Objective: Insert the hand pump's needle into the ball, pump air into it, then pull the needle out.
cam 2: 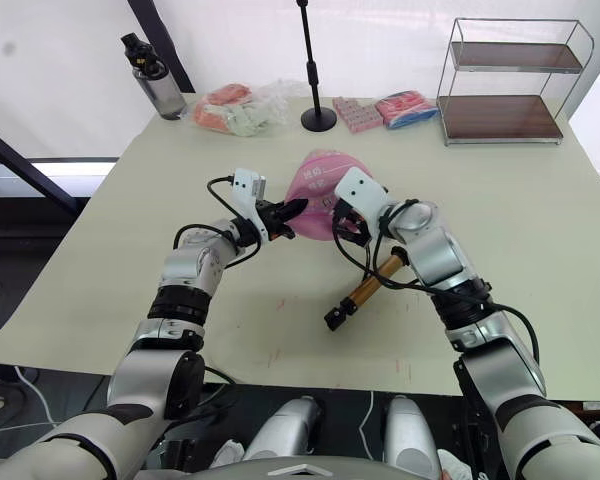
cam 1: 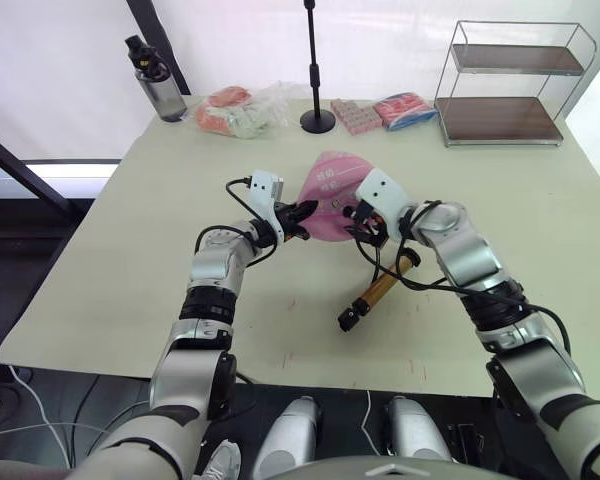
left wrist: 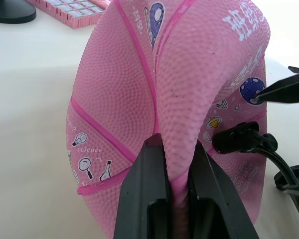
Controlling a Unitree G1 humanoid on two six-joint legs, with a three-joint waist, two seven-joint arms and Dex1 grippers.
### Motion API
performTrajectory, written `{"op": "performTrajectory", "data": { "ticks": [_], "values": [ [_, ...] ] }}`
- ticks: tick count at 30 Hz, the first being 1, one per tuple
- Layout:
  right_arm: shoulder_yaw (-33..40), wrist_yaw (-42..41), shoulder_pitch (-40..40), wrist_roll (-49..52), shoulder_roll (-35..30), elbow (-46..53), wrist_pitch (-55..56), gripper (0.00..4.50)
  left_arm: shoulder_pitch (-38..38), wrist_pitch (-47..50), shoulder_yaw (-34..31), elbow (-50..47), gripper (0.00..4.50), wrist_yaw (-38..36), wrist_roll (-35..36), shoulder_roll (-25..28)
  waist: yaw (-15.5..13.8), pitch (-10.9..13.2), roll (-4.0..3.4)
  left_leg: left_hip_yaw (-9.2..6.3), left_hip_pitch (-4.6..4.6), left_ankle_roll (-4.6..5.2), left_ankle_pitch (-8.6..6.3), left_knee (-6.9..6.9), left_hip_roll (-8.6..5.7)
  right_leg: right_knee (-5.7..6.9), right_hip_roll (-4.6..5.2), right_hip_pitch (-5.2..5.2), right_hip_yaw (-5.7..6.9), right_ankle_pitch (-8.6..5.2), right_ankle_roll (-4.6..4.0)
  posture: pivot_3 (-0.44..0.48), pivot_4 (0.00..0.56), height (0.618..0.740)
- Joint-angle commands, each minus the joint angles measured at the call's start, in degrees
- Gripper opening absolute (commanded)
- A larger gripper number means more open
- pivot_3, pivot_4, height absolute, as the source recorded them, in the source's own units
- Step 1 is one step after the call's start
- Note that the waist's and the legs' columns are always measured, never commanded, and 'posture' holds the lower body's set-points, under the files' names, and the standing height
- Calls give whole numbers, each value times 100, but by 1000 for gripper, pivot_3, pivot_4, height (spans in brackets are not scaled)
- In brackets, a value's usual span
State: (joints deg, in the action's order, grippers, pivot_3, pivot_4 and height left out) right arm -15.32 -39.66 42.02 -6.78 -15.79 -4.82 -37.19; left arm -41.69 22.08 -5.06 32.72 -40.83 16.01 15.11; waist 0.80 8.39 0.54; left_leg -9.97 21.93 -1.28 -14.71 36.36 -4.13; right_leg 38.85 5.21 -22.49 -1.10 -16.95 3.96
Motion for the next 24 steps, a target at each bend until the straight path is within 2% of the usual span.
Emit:
{"op": "performTrajectory", "data": {
  "ticks": [1, 3, 6, 16, 19, 20, 24],
  "values": [
    [796, 23, -523, 650, -96, 890, 452, 4040, 140, 159, 216, 206, 0, 31, -170, -23, -23, 5, 8, -6, 6, 0, 0, 0, -1, -3, 1, 0, 6, 0, 0, 0, 150, 740],
    [1072, 137, -844, 891, -79, 1225, 602, 4040, 151, 166, 233, 154, 0, 22, -173, -15, -11, 11, 14, -3, 6, 1, 0, 1, -6, -3, 6, -1, 3, 0, 1, 0, 150, 740],
    [1381, -251, -1463, 1519, -291, 1809, 95, 4040, 163, 96, 357, 115, 0, -36, -270, 31, -25, 16, 18, -3, 7, 1, 0, 1, -11, -2, 9, -2, 3, 0, 2, 0, 150, 740],
    [2297, -400, -3147, 2418, -808, 2798, 745, 4040, 111, 60, 497, -35, 0, -82, -326, 19, -33, 24, 27, -9, 8, 2, 0, 1, -13, -6, 2, 4, 13, 0, 3, 0, 150, 740],
    [2598, -628, -3556, 2686, -1114, 2957, 952, 4040, 86, 86, 502, -62, 0, -82, -320, 14, -40, 27, 32, -8, 7, 2, 0, 1, -15, -7, 2, 5, 12, 1, 4, 0, 150, 740],
    [2743, -756, -3715, 2791, -1242, 2971, 1020, 4280, 68, 85, 502, -57, 0, -80, -319, 12, -51, 27, 32, -8, 8, 2, 0, 1, -16, -8, 1, 5, 13, 1, 4, 0, 150, 740],
    [3255, -1071, -4204, 3201, -1560, 3007, 1353, 4280, 69, 85, 510, -101, 0, -77, -312, 19, -60, 33, 40, -3, 7, 2, 0, 1, -19, -15, 1, 13, 19, 1, 4, 0, 150, 740]
  ]
}}
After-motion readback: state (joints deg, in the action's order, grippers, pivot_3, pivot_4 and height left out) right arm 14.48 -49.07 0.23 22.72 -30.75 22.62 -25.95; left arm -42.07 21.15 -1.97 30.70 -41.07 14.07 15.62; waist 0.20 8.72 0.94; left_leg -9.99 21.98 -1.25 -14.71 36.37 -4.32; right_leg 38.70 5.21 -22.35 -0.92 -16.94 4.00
